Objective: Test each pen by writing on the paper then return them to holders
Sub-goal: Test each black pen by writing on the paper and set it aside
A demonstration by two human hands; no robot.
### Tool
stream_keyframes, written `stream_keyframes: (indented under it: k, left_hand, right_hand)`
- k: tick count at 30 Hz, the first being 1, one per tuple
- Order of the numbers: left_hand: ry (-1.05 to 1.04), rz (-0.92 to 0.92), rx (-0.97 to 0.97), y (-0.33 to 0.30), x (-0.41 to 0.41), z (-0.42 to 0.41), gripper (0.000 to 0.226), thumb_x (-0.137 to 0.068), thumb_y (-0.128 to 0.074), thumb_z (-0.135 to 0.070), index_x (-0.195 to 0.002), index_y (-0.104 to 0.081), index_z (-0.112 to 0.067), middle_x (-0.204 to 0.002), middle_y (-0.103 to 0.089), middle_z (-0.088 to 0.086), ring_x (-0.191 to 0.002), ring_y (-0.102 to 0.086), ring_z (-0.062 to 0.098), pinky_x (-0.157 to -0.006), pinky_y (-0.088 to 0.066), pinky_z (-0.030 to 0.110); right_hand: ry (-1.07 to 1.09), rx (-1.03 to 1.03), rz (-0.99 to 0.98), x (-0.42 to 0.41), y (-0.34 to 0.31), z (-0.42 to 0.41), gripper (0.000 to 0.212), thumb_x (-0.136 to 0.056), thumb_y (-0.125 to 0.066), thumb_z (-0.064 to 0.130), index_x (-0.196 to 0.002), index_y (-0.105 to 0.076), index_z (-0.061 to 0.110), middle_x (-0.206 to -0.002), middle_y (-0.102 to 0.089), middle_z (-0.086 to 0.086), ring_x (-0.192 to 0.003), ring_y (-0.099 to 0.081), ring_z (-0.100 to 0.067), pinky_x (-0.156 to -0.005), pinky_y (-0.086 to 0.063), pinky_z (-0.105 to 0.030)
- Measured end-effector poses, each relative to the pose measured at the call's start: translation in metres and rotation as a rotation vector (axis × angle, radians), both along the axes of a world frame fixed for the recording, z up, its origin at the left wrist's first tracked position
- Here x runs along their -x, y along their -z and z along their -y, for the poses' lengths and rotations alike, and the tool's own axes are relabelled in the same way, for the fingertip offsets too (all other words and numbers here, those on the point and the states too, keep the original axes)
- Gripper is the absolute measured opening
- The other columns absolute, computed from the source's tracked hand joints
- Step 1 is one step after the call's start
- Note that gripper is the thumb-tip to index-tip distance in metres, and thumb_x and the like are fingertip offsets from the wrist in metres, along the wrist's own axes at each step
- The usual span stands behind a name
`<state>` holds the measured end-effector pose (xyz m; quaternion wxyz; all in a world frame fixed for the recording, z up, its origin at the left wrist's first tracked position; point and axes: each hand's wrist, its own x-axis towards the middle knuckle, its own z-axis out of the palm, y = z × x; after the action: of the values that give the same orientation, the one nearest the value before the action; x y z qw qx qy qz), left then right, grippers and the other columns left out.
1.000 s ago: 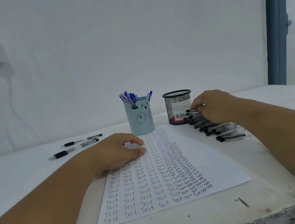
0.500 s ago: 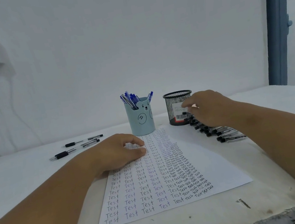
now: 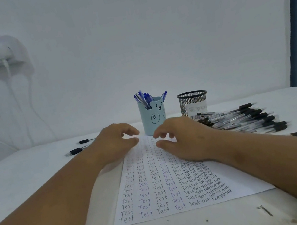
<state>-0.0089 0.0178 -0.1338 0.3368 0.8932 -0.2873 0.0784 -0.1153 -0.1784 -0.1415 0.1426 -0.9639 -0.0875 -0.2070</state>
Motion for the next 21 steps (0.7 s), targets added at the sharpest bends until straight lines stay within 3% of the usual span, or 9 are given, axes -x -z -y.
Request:
stream_keyframes:
  k: [5, 9, 13, 16, 21]
  left_hand:
    - [-0.177, -0.004, -0.180, 0.007, -0.028, -0.028, 0.048, -0.093, -0.063, -0.034, -0.139, -0.051, -0.035, -0.147, -0.042, -0.007, -0.139, -0.035, 0.017, -0.111, -0.032, 0.035]
    - [-0.380, -0.027, -0.356, 0.010, -0.046, -0.038, 0.058, -0.098, -0.049, -0.036, -0.153, -0.032, -0.033, -0.156, -0.033, -0.003, -0.144, -0.029, 0.025, -0.116, -0.027, 0.044]
    - [-0.426, -0.086, -0.436, 0.015, -0.051, -0.038, 0.050, -0.099, -0.037, -0.025, -0.149, -0.033, -0.031, -0.148, -0.040, 0.005, -0.136, -0.035, 0.031, -0.114, -0.029, 0.049]
    - [-0.470, -0.014, -0.461, 0.016, -0.049, -0.035, 0.046, -0.101, -0.034, -0.024, -0.146, -0.037, -0.035, -0.147, -0.039, 0.001, -0.136, -0.032, 0.029, -0.113, -0.025, 0.047]
    - [-0.470, 0.054, -0.369, 0.013, -0.046, -0.034, 0.020, -0.101, -0.047, -0.031, -0.109, -0.061, -0.043, -0.130, -0.054, -0.008, -0.126, -0.042, 0.022, -0.103, -0.027, 0.041]
  right_hand:
    - [-0.012, 0.047, -0.085, -0.007, 0.002, -0.003, 0.041, -0.099, -0.055, 0.049, -0.134, -0.059, 0.028, -0.127, -0.058, 0.009, -0.112, -0.052, -0.008, -0.098, -0.044, -0.028]
    - [-0.030, 0.085, -0.112, -0.009, 0.005, -0.001, 0.042, -0.099, -0.053, 0.052, -0.133, -0.059, 0.030, -0.127, -0.058, 0.009, -0.115, -0.052, -0.009, -0.101, -0.043, -0.030]
    - [-0.033, 0.082, -0.109, -0.012, 0.007, 0.001, 0.041, -0.098, -0.053, 0.054, -0.132, -0.059, 0.032, -0.121, -0.059, 0.012, -0.113, -0.052, -0.008, -0.100, -0.044, -0.029]
    - [-0.039, 0.080, -0.108, -0.013, 0.007, 0.003, 0.041, -0.097, -0.054, 0.054, -0.132, -0.059, 0.032, -0.120, -0.059, 0.012, -0.110, -0.053, -0.008, -0.100, -0.045, -0.030]
    - [-0.049, 0.081, -0.111, -0.013, 0.007, 0.003, 0.040, -0.098, -0.054, 0.053, -0.131, -0.059, 0.032, -0.119, -0.060, 0.012, -0.109, -0.053, -0.007, -0.098, -0.044, -0.028]
